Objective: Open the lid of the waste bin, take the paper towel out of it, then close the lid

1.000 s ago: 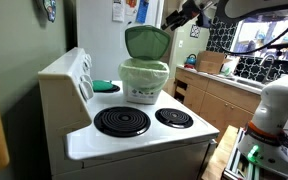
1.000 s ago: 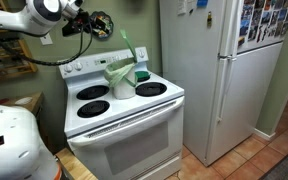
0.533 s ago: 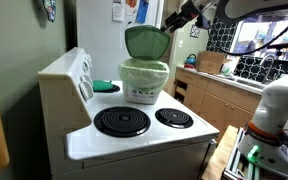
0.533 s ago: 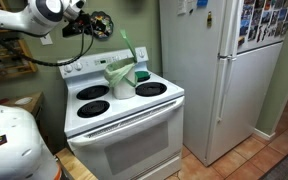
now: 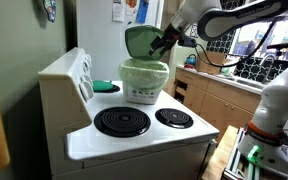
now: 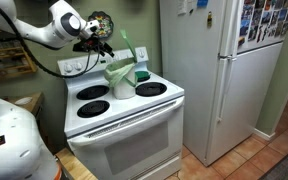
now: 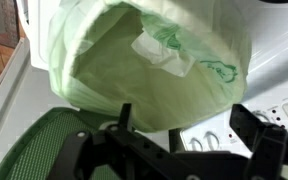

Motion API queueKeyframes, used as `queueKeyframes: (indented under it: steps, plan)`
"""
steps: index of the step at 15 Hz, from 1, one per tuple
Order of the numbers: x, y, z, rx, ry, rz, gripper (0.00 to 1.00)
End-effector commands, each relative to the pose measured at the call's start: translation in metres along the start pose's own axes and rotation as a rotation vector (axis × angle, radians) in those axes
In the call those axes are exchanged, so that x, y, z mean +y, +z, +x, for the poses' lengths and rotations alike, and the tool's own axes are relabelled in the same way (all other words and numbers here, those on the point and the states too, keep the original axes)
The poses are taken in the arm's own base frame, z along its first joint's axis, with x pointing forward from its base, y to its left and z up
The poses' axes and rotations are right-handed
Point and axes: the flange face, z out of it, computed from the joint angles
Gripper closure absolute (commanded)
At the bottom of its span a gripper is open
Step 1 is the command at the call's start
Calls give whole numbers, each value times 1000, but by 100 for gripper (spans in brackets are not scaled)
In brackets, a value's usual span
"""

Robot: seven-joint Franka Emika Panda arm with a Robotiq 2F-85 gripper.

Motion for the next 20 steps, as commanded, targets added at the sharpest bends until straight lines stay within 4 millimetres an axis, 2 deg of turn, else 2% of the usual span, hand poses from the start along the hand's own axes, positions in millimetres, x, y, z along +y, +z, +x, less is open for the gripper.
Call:
queueKeyframes:
  steps: [1,8,11,12,15,17,18,20]
  plan:
    - [1,42,18,-56,135,2,0]
    - [6,104,22,-177,294,-77,1]
    - [0,120,27,-210,347,-26,10]
    - [-3,125,27,-217,356,-8,6]
    - [-8,136,28,-233,369,21,7]
    - [-11,142,27,-238,382,45,17]
    - [-12,145,26,-237,386,49,32]
    - [-12,149,25,-234,392,57,53]
